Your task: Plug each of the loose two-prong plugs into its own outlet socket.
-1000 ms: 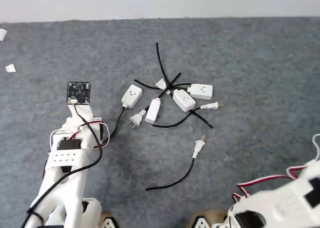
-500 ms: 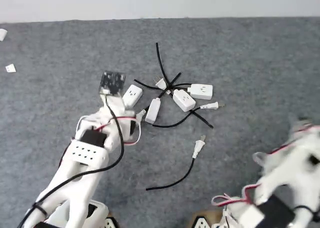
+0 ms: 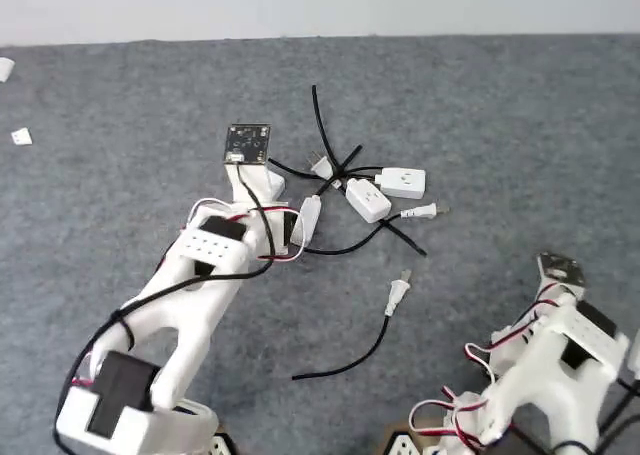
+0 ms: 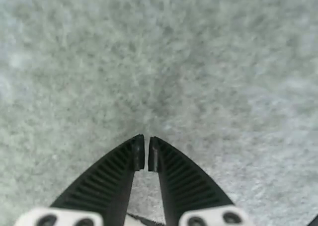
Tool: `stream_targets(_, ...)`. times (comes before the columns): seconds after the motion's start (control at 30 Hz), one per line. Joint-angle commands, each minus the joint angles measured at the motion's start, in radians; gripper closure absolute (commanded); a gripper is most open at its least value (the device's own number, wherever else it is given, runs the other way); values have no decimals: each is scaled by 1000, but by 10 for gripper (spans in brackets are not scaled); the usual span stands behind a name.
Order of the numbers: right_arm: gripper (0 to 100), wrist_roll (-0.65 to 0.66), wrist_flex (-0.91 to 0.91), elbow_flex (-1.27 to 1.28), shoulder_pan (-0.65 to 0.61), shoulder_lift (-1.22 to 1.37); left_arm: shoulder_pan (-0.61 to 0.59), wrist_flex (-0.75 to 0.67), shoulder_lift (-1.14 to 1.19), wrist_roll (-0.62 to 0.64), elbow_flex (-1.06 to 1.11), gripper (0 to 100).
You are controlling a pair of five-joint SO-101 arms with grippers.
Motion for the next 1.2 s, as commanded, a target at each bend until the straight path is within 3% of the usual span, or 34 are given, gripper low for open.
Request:
stream_targets(0.0, 981, -3, -10, -3, 8, -30, 58, -74, 40, 17, -93, 987)
stream_targets(0.3, 980, -3, -10, -3, -38, -31, 84, -95, 226, 18, -251, 987)
stream_targets(0.43, 980, -3, -10, -3, -53, -31, 94, -23, 244, 18, -295, 987)
stream_targets(0.73, 982, -3, -28, -3, -65, -31, 330, 44, 236, 11, -289, 987)
stream_targets(1.0, 983, -3, -28, -3, -64, -31, 267, 89, 236, 17, -305, 987)
stream_targets(1.17, 981, -31, -31, -3, -68, -31, 301, 123, 158, 11, -302, 987)
